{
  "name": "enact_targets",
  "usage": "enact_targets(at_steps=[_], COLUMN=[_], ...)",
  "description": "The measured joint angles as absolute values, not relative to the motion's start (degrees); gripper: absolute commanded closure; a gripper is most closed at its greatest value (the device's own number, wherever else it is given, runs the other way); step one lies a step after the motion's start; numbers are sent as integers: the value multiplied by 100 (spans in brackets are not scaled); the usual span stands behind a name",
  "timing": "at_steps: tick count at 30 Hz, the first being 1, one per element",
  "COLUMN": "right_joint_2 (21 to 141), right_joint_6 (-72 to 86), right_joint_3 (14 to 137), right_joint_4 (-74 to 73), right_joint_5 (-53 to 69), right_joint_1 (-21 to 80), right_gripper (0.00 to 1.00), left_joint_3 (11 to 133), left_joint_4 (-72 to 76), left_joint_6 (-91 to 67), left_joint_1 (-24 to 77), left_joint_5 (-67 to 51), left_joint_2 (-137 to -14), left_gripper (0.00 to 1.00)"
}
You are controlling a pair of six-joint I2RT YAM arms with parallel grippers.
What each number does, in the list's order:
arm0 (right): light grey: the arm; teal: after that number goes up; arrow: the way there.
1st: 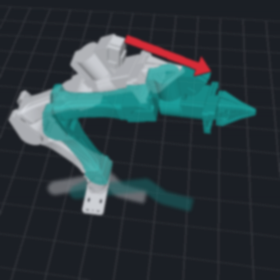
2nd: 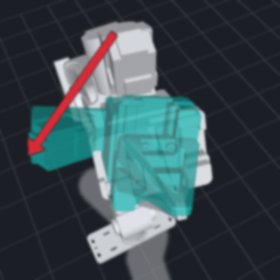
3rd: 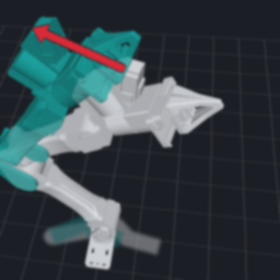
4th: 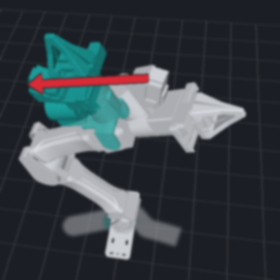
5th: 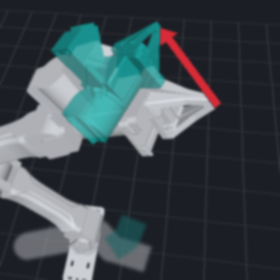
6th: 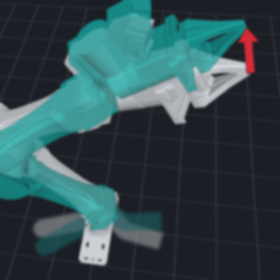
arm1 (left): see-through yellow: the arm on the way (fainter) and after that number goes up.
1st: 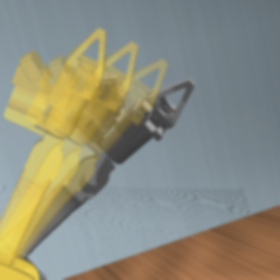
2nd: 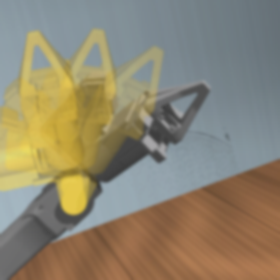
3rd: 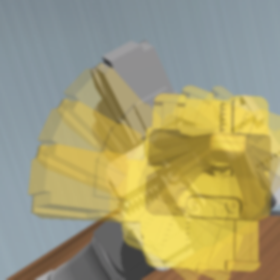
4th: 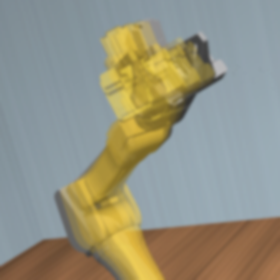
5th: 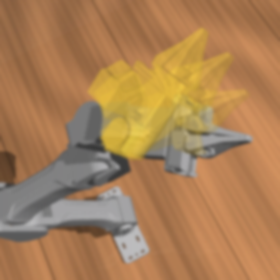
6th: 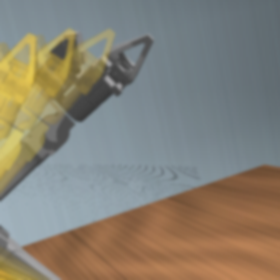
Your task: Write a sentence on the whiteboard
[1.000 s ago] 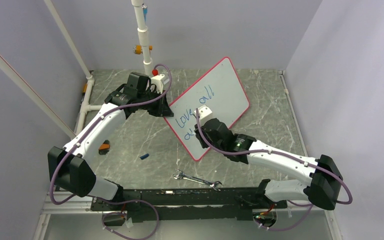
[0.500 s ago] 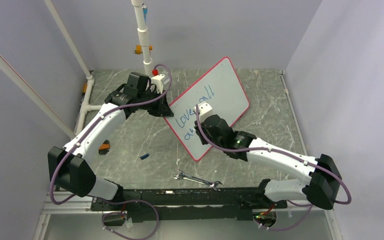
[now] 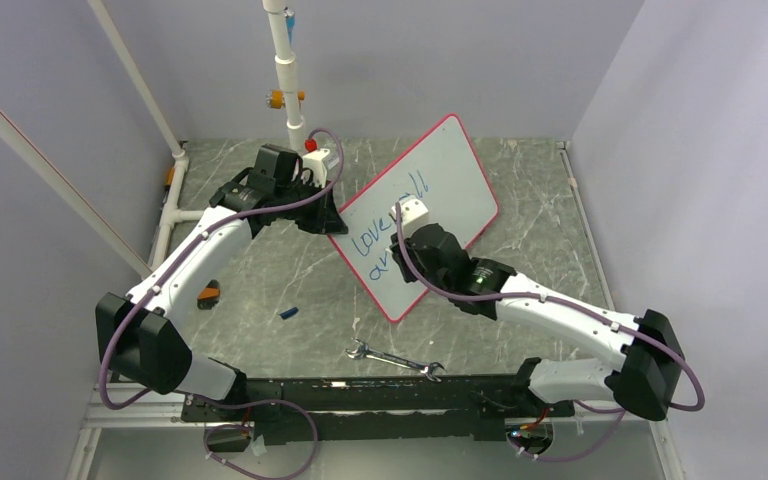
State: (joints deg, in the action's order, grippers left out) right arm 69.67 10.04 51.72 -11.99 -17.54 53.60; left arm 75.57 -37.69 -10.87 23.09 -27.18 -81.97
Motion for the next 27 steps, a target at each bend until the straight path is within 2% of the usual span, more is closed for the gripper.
enact_targets(at_steps=[8,15,27], right_joint_2=[6501,6023,5902], right_joint_6=[1004,1151,1221], right_joint_3=[5183,4799,4298], right_joint_4=[-1201,-1050,-976], right_joint_5=[-1798,-1485,-829], right_joint_1=[5282,4611,4364], right_gripper=[100,100,100], left_joint_3=[7557,7559,7561], left_joint_4=[-3774,-3776,-3778], left_joint_6=[-1129,-1129,-1127], left_joint_1=[2311,2311,2311], left_joint_5=[-2720,-2720,-2722], left_joint_2=[-8197,-8197,-8197], left_gripper=[100,100,100])
